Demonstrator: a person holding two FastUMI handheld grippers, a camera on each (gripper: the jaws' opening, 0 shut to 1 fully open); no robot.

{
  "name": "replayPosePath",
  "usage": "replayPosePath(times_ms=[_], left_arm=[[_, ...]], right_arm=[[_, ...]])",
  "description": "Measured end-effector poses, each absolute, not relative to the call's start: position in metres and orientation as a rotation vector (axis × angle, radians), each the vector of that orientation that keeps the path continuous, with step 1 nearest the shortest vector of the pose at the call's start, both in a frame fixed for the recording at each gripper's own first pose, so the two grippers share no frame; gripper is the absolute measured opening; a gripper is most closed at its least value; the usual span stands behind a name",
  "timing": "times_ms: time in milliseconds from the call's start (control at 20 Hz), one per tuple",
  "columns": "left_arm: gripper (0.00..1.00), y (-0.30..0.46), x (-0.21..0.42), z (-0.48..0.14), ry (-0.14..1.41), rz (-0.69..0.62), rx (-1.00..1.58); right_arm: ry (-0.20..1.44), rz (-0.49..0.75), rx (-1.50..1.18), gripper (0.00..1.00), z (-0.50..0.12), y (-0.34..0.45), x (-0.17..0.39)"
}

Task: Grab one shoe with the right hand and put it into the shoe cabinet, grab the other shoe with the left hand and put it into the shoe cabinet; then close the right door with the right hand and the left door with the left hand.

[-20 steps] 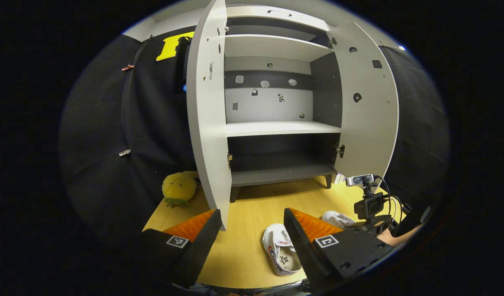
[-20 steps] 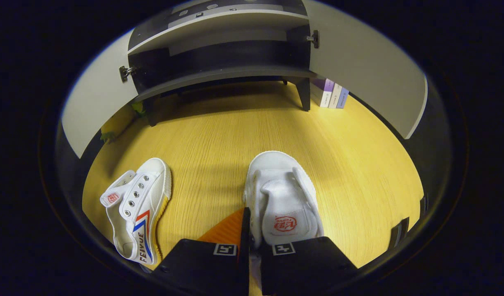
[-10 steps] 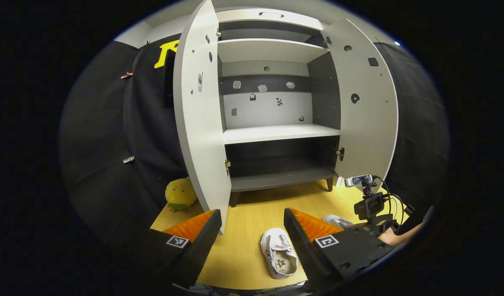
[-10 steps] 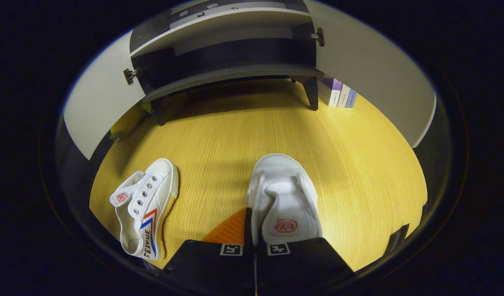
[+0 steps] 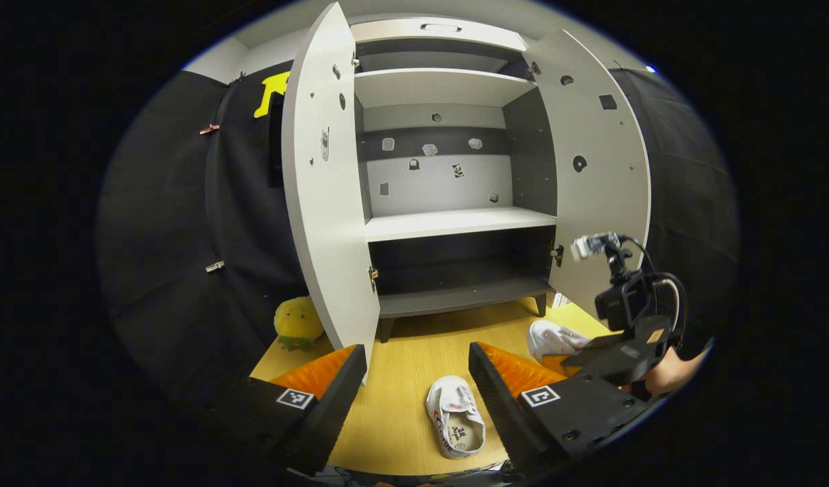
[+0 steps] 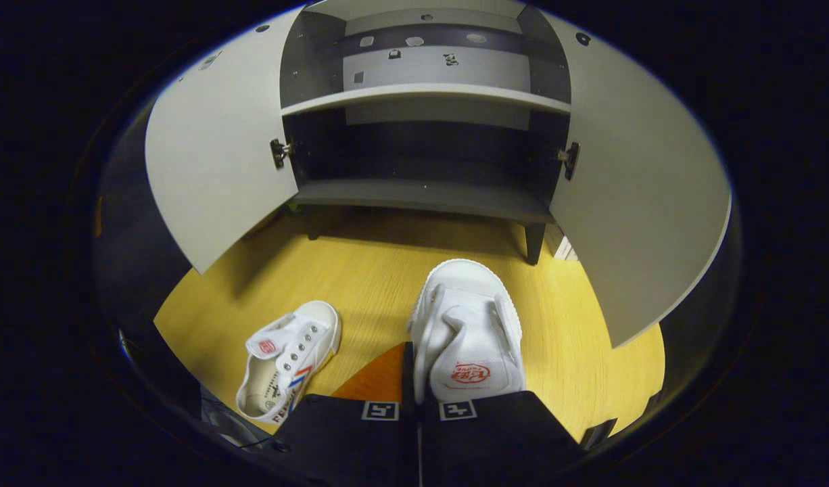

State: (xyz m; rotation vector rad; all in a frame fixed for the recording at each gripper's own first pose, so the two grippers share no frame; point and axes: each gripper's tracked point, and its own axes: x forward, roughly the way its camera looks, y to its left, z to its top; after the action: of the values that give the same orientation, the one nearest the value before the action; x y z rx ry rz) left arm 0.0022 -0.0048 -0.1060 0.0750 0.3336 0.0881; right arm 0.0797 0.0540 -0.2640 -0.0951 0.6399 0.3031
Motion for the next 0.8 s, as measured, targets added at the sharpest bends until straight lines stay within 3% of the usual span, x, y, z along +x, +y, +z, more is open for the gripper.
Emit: replayPosePath(times_ms=[800], left_arm=[[0.95,-0.007,0.022,-0.085,0.247,0.045,0.07]], right_arm=[[0.256,0.255,-0.011,0.07,-0.016,0.098,0.226]])
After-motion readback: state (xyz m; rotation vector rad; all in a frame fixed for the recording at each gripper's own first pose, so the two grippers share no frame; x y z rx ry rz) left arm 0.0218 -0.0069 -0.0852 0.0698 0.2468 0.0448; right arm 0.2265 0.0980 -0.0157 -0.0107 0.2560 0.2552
